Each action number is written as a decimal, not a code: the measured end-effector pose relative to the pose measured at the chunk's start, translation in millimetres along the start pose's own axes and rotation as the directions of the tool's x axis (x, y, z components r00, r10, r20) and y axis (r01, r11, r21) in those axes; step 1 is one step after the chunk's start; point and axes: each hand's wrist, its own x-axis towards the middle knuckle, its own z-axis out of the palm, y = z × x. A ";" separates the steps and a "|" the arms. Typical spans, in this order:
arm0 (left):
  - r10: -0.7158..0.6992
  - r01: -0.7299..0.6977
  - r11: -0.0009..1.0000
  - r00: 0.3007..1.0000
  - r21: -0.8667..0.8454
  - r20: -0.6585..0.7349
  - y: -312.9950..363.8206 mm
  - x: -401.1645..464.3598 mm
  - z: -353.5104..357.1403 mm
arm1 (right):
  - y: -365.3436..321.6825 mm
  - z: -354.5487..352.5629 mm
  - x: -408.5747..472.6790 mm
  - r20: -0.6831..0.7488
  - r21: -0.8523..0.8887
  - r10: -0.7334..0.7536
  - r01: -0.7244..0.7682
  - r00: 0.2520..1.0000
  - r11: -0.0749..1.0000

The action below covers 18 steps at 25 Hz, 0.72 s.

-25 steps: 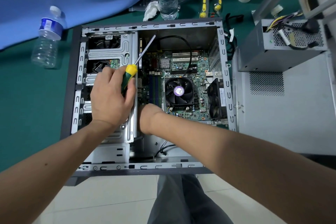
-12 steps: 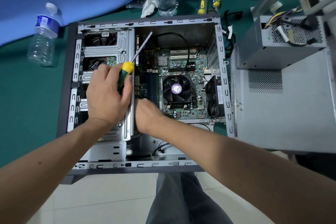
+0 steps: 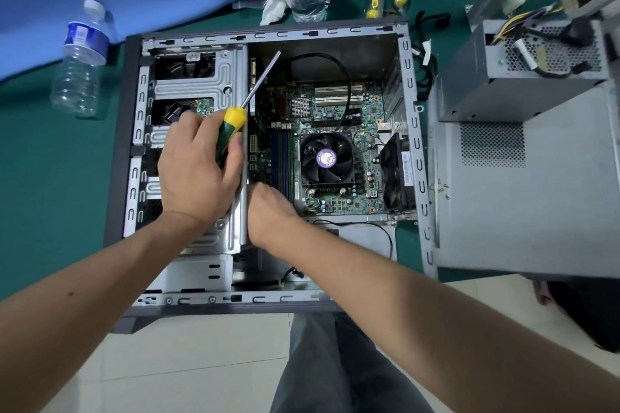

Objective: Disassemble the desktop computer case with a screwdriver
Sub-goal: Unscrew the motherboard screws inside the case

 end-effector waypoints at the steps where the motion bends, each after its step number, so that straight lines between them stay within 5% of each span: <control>1: -0.002 0.002 1.000 1.000 0.000 0.001 0.2 0.1 -0.3 | -0.6 -3.4 -0.9 0.010 -0.050 -0.064 0.065 0.998 0.997; 6: 0.001 -0.001 1.000 1.000 -0.004 0.003 0.9 1.4 -2.0 | 4.0 -17.0 1.3 0.071 -0.189 -0.283 0.292 0.956 0.938; 9: 0.006 -0.006 1.000 1.000 -0.004 0.007 0.2 1.8 -2.0 | 8.3 -6.2 -0.4 0.086 -0.218 -0.218 0.231 0.972 0.948; 14: 0.006 -0.006 1.000 1.000 -0.011 0.001 0.4 1.4 -1.4 | 9.7 -6.6 -5.0 0.013 0.081 -0.080 0.079 0.997 0.994; 18: 0.010 -0.010 1.000 1.000 -0.007 -0.002 -0.3 1.6 -1.0 | 21.4 -4.5 -6.8 -0.047 0.049 -0.128 0.130 0.991 0.990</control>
